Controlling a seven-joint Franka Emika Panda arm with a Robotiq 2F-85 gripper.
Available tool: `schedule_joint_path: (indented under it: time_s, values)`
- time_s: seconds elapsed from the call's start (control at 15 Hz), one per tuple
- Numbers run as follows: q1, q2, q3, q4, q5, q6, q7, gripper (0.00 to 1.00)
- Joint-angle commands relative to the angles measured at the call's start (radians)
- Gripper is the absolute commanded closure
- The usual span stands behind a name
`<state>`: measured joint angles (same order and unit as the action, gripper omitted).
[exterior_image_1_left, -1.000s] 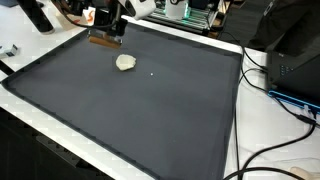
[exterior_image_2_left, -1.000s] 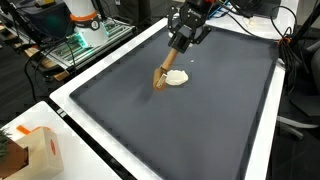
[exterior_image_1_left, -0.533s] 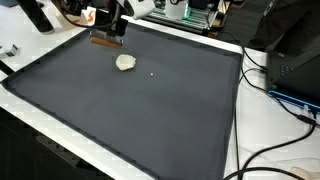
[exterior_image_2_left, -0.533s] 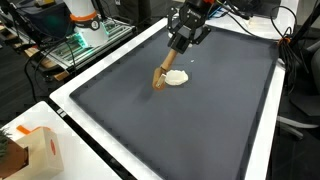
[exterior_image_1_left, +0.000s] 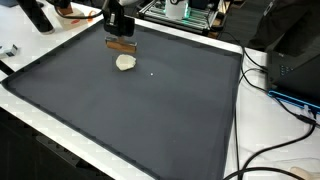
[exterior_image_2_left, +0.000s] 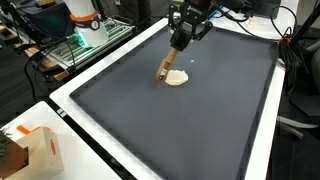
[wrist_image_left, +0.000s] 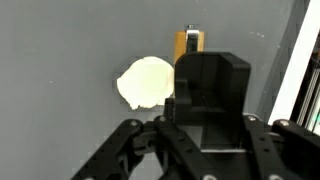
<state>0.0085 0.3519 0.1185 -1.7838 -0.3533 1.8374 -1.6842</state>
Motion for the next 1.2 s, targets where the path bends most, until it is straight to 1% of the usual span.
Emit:
schedule_joint_path:
  time_s: [0.0, 0.4, 0.6, 0.73, 0.93, 1.13]
  values:
    - [-0.038, -0.032, 0.0, 0.007, 0.16, -0.021, -0.065, 0.76]
    - [-0.098, -0.071, -0.009, -0.034, 0.422, 0.035, -0.121, 0.76]
    - [-0.116, -0.083, -0.018, -0.066, 0.524, 0.089, -0.133, 0.76]
    - [-0.121, -0.086, -0.023, -0.087, 0.579, 0.13, -0.136, 0.76]
    - [-0.119, -0.085, -0.034, -0.115, 0.635, 0.177, -0.087, 0.76]
    - [-0.127, -0.084, -0.037, -0.139, 0.714, 0.204, -0.062, 0.76]
